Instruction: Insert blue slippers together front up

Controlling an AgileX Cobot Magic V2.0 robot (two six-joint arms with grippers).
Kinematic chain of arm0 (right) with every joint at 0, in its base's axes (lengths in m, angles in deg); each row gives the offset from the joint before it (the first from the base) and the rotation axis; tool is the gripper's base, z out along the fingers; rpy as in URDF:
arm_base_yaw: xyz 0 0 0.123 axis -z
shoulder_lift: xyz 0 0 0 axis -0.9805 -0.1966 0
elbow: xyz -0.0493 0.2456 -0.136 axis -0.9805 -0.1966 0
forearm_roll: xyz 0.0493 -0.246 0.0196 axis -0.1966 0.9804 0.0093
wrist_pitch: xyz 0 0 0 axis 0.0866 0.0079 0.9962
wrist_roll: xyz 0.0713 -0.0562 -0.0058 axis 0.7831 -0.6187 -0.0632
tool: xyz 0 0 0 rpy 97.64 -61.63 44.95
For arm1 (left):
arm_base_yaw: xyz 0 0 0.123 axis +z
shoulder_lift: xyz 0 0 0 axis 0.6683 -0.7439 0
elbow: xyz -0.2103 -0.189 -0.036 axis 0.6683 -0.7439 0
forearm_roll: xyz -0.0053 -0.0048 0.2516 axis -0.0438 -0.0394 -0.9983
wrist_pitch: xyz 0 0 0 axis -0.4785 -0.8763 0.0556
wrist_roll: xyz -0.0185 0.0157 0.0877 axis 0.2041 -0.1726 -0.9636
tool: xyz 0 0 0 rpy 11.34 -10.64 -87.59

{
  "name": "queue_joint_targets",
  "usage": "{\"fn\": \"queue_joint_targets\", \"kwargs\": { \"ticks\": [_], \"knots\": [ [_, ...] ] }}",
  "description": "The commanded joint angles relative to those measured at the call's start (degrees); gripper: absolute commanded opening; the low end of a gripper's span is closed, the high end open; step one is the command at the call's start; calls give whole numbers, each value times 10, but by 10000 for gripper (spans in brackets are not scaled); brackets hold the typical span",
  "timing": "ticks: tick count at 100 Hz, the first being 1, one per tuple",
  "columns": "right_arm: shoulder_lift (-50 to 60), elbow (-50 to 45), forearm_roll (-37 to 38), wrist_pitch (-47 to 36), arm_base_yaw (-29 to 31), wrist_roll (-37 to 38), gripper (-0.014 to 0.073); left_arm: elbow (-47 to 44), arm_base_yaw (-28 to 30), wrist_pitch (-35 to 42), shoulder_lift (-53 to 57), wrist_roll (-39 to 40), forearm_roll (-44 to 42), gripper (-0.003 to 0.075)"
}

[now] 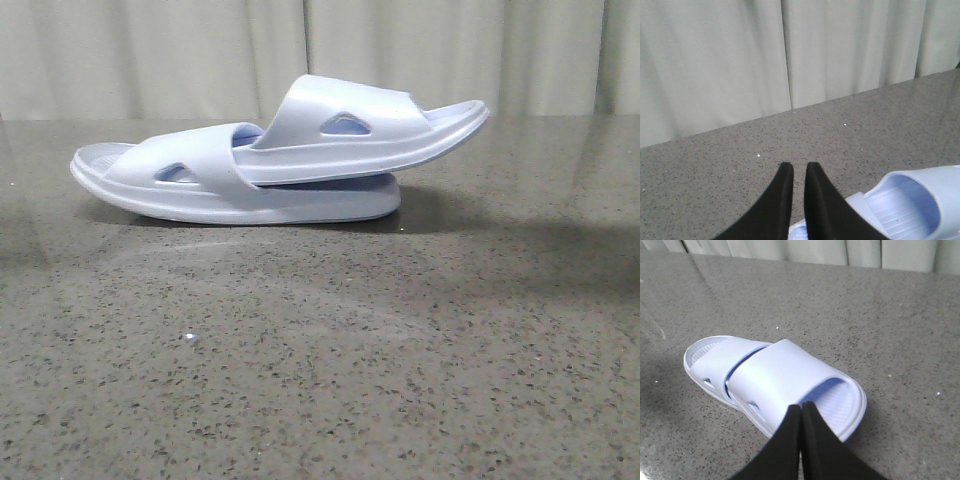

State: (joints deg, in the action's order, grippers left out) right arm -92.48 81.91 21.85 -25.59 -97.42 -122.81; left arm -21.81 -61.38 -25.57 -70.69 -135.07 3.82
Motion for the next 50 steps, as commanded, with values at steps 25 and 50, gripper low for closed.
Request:
{"fn": "queue_joint_targets", "kwargs": {
  "ticks": [25,50],
  "knots": [
    [204,-213,-18,-182,-94,-5,-84,-131,-27,81,136,-2,52,15],
    [320,-296,-42,-224,-94,-5,-84,-244,-27,107,268,-2,73,15]
  ]
}}
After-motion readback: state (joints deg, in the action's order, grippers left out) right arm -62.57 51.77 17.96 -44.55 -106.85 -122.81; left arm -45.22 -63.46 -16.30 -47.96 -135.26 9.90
